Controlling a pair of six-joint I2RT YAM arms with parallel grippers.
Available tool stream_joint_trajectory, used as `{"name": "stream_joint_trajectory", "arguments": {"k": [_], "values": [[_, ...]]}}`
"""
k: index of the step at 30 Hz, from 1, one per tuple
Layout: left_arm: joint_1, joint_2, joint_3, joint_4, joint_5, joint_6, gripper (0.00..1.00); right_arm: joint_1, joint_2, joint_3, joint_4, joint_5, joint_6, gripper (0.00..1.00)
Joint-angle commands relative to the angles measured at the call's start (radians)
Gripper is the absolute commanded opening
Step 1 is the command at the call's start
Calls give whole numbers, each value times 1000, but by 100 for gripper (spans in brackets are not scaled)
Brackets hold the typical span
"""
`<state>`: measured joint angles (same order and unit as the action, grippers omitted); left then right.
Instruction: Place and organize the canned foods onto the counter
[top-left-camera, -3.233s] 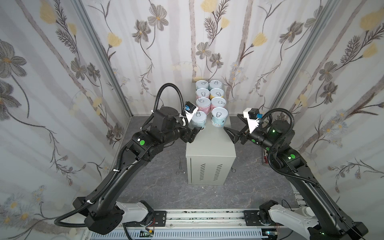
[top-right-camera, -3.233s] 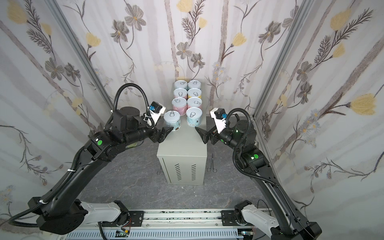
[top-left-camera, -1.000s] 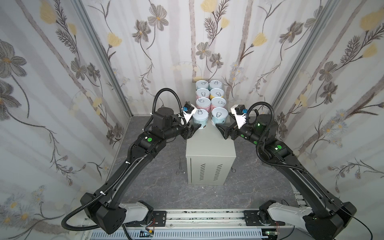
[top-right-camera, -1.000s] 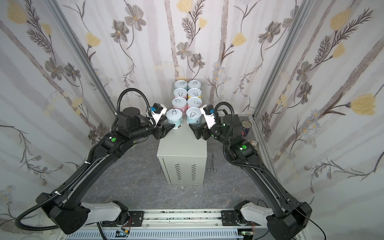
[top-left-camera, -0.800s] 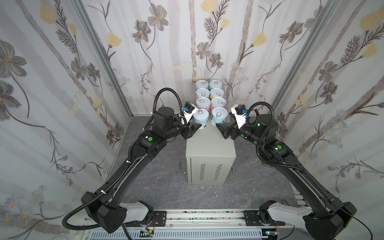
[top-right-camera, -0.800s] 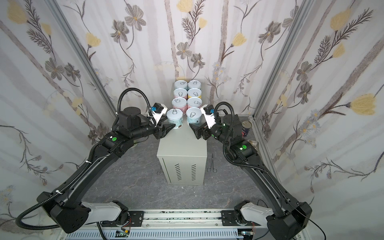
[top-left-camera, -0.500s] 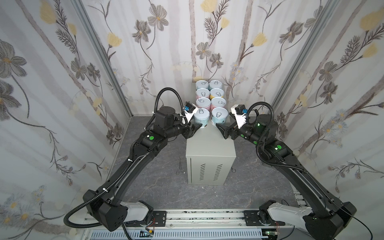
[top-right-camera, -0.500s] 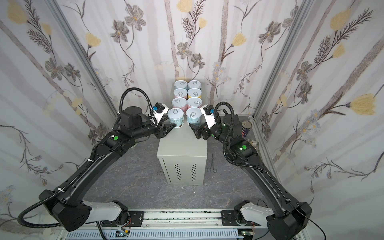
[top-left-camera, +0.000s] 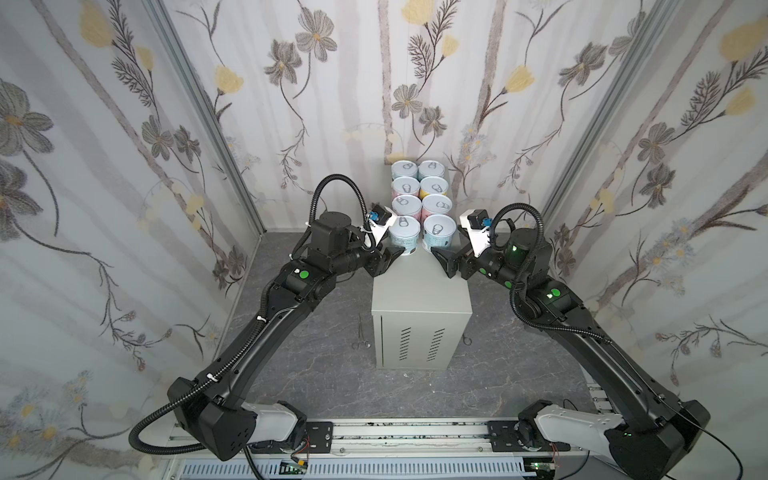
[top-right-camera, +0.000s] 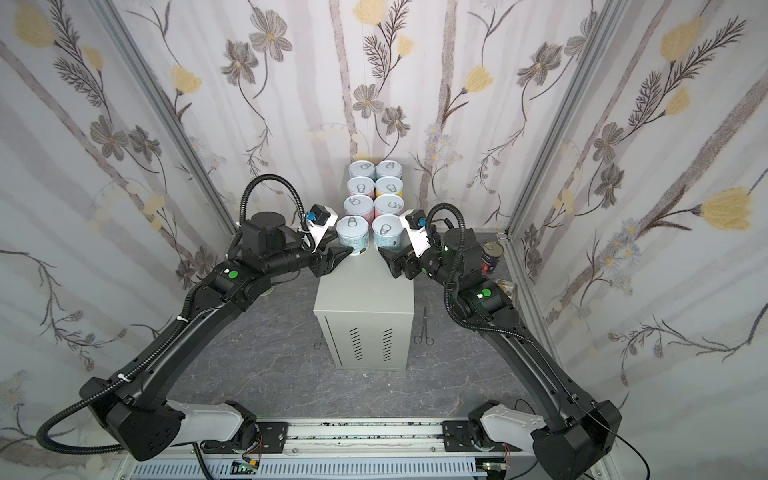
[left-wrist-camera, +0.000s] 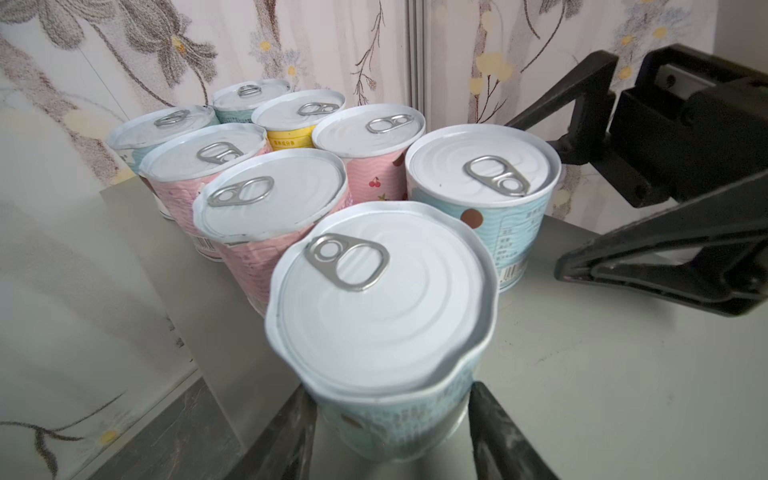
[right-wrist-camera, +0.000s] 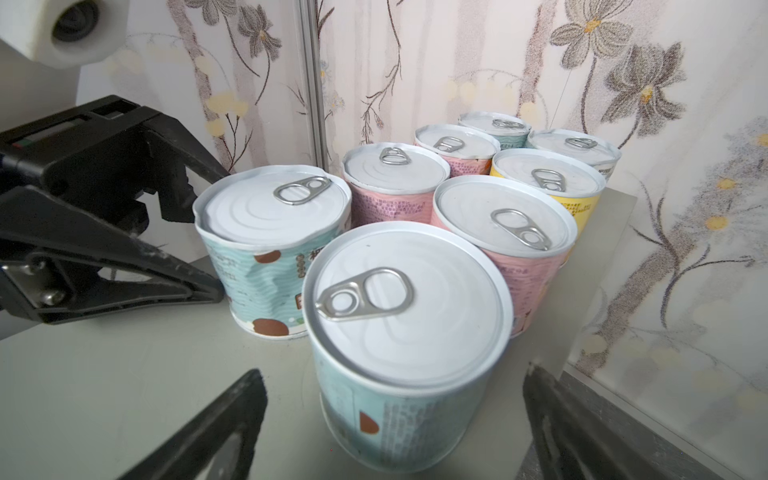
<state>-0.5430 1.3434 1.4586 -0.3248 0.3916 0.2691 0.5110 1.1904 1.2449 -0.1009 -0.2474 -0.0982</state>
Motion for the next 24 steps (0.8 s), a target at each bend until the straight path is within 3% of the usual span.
{"name": "stream_joint_trajectory", "arguments": {"k": [1, 24], "values": [[0, 3, 8, 40, 26, 4, 56, 0, 0, 7, 37, 12, -12, 96], [-1, 19, 12, 55, 46, 2, 54, 0, 20, 18, 42, 17, -16, 96]]}}
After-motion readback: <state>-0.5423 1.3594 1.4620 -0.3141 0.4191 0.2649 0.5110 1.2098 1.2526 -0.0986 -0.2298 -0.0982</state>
